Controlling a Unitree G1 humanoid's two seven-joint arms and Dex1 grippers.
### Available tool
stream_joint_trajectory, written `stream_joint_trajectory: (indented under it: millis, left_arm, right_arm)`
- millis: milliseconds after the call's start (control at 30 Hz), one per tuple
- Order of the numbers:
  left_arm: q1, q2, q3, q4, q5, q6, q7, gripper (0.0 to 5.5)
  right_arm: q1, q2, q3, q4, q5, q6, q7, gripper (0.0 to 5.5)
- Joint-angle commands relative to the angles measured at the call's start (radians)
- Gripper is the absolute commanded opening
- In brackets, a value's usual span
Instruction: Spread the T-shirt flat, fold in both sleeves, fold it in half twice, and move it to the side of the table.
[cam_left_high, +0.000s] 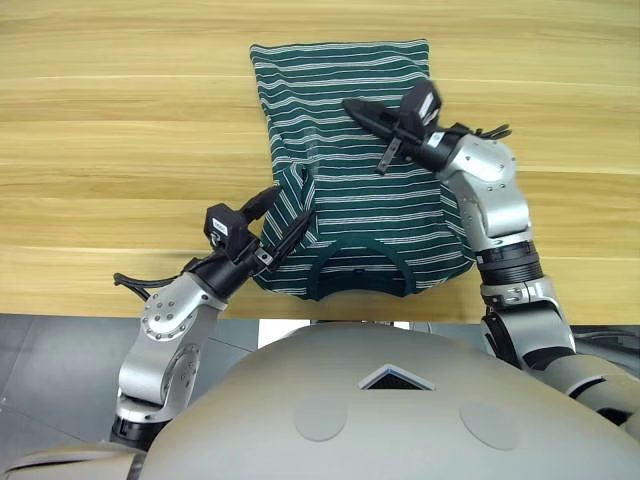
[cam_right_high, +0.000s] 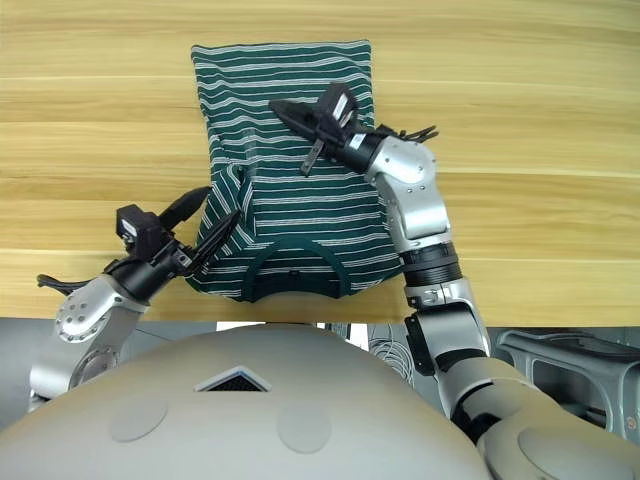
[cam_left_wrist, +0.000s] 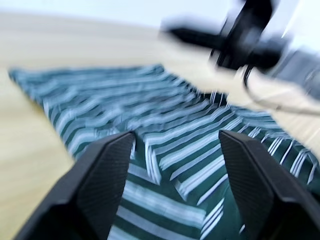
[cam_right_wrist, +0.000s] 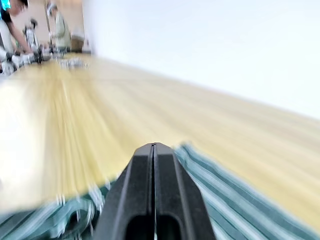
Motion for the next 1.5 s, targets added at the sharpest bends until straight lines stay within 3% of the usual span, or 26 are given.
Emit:
stream_joint_trajectory:
  millis: [33,200,333,767,1033,1367,1500]
  left_arm:
    - [-0.019,-0.001,-0.056,0.157,0.075,-0.028,-0.022,3.03]
    - [0.008,-0.005,-0.144,0.290,0.210,-0.104,-0.002,3.07]
    - [0.020,-0.026,-0.172,0.336,0.265,-0.163,0.033,3.07]
    - [0.061,-0.046,-0.165,0.344,0.271,-0.223,0.079,3.07]
    - [0.063,-0.050,-0.160,0.347,0.272,-0.239,0.087,3.07]
    - [0.067,-0.054,-0.173,0.333,0.294,-0.249,0.102,3.07]
    - [0.061,-0.051,-0.173,0.331,0.298,-0.247,0.099,3.07]
  right_arm:
    - [0.058,-0.083,-0.080,-0.122,0.089,0.065,0.036,0.00]
    - [0.426,-0.354,-0.334,-0.414,0.302,0.202,0.197,0.71]
    - [0.650,-0.447,-0.498,-0.323,0.356,0.233,0.316,1.40]
    - [0.551,-0.416,-0.417,0.103,0.189,0.348,0.139,3.66]
    - [0.531,-0.424,-0.402,0.138,0.177,0.350,0.136,4.99]
    - [0.550,-0.446,-0.322,0.041,0.109,0.358,0.115,4.99]
    - [0.550,-0.436,-0.323,0.026,0.122,0.370,0.097,4.28]
